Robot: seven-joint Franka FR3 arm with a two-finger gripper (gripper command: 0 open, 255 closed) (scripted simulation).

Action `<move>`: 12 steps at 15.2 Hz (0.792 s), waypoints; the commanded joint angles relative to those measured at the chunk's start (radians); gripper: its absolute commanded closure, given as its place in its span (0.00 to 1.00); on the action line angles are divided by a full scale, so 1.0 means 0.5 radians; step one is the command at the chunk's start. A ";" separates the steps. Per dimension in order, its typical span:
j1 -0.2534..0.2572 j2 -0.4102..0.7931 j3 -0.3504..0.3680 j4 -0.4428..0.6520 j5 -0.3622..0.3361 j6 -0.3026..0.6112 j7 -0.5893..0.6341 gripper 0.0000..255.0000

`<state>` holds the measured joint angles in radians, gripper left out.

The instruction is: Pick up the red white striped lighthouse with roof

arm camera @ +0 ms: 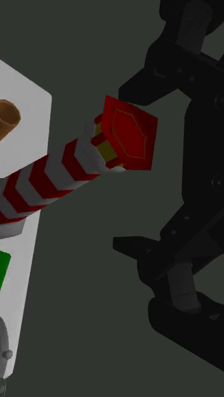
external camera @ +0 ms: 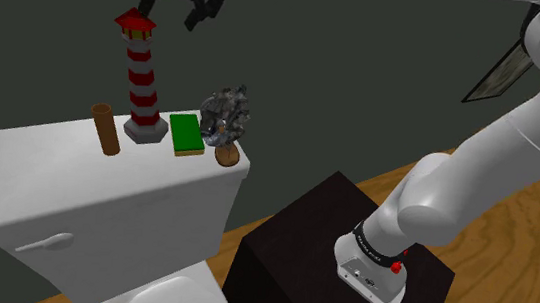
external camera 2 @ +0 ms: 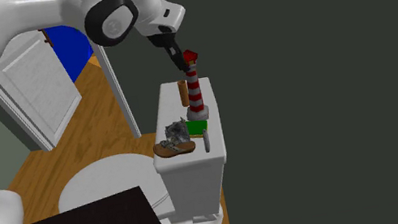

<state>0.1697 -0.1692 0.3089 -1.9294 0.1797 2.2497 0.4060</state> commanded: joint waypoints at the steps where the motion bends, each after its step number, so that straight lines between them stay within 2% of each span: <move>1: 0.016 0.126 0.050 0.120 -0.055 0.050 0.065 0.00; 4: 0.041 0.249 0.092 0.247 -0.123 0.084 0.135 0.00; 12: 0.046 0.257 0.095 0.052 -0.108 0.286 0.113 0.00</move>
<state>0.1922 -0.0410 0.3562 -1.8957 0.1253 2.3842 0.4626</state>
